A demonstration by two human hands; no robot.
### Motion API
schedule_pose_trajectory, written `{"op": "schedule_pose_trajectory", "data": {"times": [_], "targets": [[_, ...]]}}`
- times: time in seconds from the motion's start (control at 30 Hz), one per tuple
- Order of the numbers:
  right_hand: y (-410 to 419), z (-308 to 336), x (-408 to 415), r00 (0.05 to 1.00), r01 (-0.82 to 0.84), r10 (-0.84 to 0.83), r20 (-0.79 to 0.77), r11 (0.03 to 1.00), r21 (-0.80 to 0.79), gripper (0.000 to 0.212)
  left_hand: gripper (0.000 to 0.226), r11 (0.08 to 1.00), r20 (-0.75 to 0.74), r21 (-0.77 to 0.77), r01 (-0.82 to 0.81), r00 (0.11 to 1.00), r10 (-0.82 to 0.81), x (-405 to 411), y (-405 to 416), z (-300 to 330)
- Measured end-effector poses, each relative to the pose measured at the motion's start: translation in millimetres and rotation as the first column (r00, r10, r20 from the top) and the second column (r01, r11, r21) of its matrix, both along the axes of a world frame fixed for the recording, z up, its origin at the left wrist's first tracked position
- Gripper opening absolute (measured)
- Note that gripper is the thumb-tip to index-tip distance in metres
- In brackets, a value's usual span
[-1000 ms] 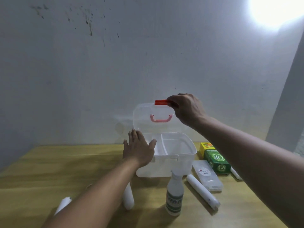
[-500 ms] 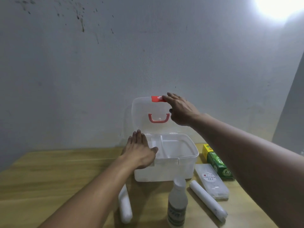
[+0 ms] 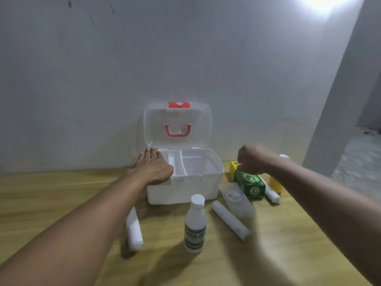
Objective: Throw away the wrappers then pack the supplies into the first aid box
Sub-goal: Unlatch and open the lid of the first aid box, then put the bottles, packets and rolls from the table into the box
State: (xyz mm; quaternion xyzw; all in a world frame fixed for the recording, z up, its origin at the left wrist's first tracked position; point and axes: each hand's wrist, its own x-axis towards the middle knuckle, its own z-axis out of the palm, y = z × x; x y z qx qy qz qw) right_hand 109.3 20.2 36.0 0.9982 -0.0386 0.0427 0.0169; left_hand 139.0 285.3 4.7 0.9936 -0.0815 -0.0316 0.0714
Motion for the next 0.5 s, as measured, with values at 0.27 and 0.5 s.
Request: {"op": "schedule_pose_trajectory", "data": {"times": [0.27, 0.5], "targets": [[-16, -30, -24, 0.976, 0.219, -0.215, -0.042, 0.959, 0.179, 0.042, 0.061, 0.997, 0.019, 0.056, 0.045, 0.999, -0.046, -1, -4, 1], [-17, -6, -24, 0.962, 0.205, -0.252, 0.104, 0.92, 0.333, 0.035, 0.059, 0.995, 0.031, 0.082, 0.051, 0.998, -0.054, -2, -4, -1]]}}
